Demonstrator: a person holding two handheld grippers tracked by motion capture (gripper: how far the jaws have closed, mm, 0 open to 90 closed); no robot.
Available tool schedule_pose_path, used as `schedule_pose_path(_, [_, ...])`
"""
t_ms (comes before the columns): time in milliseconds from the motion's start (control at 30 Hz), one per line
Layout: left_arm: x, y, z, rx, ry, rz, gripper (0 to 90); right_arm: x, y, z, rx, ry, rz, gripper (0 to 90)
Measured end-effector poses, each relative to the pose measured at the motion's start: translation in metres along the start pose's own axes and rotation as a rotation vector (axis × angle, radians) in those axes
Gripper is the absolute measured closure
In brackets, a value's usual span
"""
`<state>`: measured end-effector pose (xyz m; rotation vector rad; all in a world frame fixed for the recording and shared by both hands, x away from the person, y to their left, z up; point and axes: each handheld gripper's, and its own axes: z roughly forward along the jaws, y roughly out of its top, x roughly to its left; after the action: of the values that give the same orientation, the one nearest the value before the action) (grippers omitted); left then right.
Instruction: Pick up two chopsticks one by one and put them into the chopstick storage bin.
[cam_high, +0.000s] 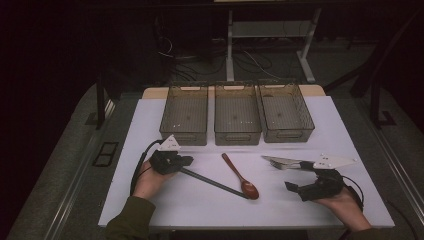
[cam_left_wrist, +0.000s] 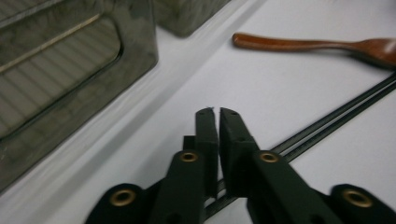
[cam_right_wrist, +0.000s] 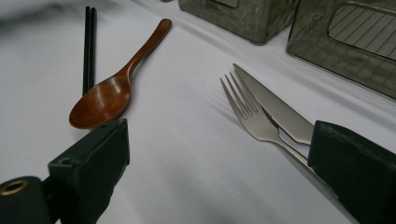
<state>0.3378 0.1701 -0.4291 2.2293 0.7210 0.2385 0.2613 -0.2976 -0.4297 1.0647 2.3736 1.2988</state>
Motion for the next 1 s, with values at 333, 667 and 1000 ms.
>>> schedule_pose_path(333, [0.0048, -0.0058, 0.0051, 0.071, 0.019, -0.036, 88.9, 0.0003, -0.0004, 0.0004, 0.004, -0.001, -0.002, 4.9])
schedule_pose_path(667, [0.0063, -0.0079, 0.0056, 0.108, 0.024, -0.025, 88.9, 0.0001, -0.0006, 0.0001, 0.006, 0.0, 0.001, 4.9])
schedule_pose_path(1000, [0.0056, -0.0098, 0.0033, 0.133, 0.029, -0.018, 88.9, 0.0004, -0.0007, 0.0003, 0.008, 0.002, -0.002, 4.9])
